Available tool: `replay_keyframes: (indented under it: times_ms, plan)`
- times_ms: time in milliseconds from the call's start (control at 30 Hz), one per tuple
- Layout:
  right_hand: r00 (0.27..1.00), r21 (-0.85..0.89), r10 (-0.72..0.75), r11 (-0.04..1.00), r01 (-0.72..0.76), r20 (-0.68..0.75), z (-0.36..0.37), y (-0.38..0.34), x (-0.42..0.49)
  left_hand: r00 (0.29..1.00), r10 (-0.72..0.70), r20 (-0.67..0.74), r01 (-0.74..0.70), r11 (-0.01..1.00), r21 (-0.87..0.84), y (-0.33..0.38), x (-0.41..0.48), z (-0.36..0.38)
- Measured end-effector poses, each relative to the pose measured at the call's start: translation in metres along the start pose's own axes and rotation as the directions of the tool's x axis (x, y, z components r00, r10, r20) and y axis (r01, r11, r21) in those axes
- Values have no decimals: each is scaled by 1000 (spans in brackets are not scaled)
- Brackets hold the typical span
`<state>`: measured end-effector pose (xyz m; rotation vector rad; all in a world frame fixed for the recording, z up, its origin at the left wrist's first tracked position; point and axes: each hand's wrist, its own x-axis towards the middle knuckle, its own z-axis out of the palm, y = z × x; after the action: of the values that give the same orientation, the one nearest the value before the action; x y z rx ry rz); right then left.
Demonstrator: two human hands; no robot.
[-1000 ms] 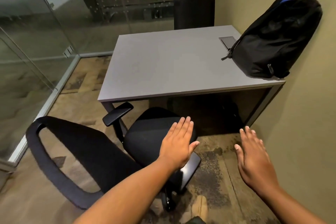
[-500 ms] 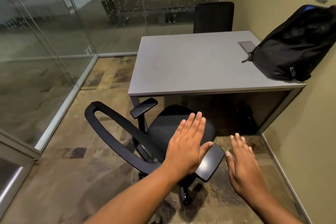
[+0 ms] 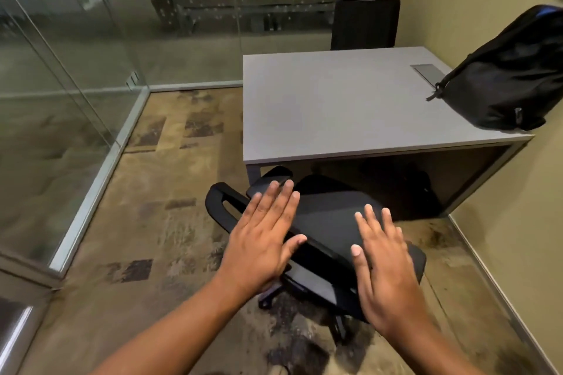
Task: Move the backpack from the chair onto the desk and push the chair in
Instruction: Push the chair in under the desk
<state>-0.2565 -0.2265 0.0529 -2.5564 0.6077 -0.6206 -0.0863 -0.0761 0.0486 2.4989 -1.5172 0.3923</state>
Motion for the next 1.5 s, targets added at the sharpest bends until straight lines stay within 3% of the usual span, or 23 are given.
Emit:
replay_keyframes:
  times_ms: [167,367,533,633,1133,1267,1500]
  plan:
    - [1000,-51,30,998,-30,0,29,-46,-3,997,34,68,-32,999,-31,-54,-5,11]
    - [982,-101,161,983,-152,94,44,-46,-21,991,27,129,-11,993,-120,-81,2,28]
    - [963,-360,226,919,-160,148,56,-36,-35,983,54,176,-26,987,-161,-81,2,37]
    - [954,-426,261,888,-176,149,60,-38,-35,974,82,212,-45,984,-174,-84,3,39]
    - [985,-423,163,898,-123,61,43,-16,-40,971,19,240,29,981,-192,-53,-2,32]
    - [981,-403,184,904,-143,65,31,0,-47,963,61,261,-15,984,-175,-33,-8,29]
    - [957,-389,289,882,-267,-2,27,12,-57,965,19,262,31,982,-187,-3,-12,27]
